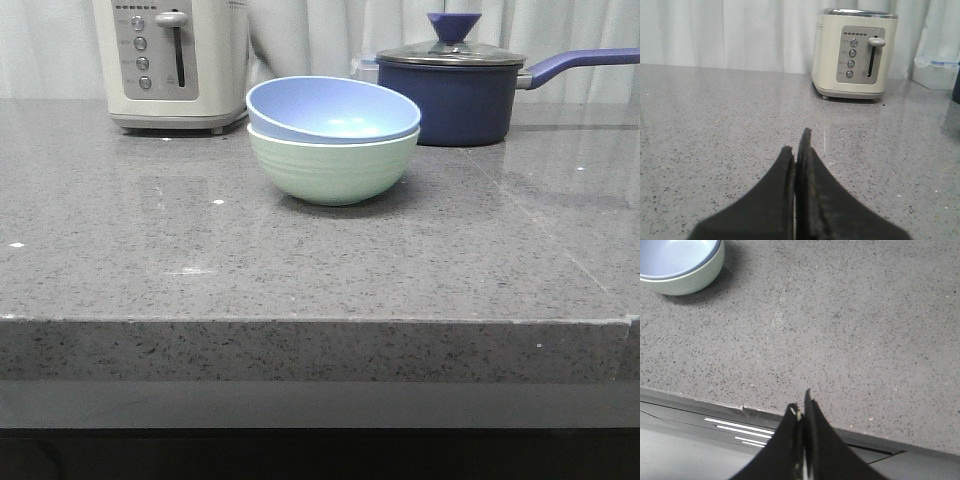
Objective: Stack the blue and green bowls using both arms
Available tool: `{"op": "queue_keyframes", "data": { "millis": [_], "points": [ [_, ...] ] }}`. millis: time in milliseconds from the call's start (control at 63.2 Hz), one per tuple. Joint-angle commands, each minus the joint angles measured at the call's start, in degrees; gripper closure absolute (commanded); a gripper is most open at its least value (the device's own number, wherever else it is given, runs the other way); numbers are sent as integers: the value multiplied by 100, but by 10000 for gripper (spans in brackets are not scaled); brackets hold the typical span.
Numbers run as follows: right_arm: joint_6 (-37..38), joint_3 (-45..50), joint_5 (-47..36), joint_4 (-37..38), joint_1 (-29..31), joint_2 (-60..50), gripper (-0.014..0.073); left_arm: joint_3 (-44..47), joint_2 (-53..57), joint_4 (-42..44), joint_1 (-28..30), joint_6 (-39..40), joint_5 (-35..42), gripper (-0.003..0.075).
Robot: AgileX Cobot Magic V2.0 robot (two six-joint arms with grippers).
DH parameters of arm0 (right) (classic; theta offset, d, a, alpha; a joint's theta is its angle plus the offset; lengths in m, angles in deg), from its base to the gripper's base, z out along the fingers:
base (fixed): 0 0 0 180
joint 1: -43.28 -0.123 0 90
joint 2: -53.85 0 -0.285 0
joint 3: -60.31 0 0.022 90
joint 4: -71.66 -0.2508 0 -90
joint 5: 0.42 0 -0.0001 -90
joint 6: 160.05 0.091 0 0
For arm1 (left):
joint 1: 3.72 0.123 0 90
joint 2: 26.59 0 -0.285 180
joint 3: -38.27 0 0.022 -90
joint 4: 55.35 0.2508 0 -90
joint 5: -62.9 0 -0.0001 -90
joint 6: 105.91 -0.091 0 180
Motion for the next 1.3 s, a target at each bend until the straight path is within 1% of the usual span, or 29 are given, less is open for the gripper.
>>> {"op": "queue_keyframes", "data": {
  "millis": [0, 728, 823, 934, 1045, 1108, 1203, 1282],
  "points": [
    [-20, -131, -341, 93, 19, 10, 648, 27, 111, -49, 9, 12, 507, 740],
    [-20, -131, -341, 93, 19, 10, 648, 27, 101, -49, 9, 12, 507, 740],
    [-30, 37, -449, 126, 82, -176, 648, 27, 101, -49, 9, 12, 507, 740],
    [-31, 805, -1298, 300, 571, -821, 648, 27, 92, -49, 9, 12, 507, 740],
    [-31, 1828, -2664, 305, 972, -1581, 648, 27, 92, -49, 9, 12, 507, 740],
    [-31, 2457, -3415, 305, 1112, -2005, 650, 27, 92, -49, 9, 12, 507, 740],
    [-31, 3275, -4325, 284, 1288, -2557, 650, 27, 92, -49, 9, 12, 507, 740],
    [-31, 3819, -4908, 192, 1355, -2852, 650, 27, 92, -49, 9, 12, 507, 740]
  ]
}}
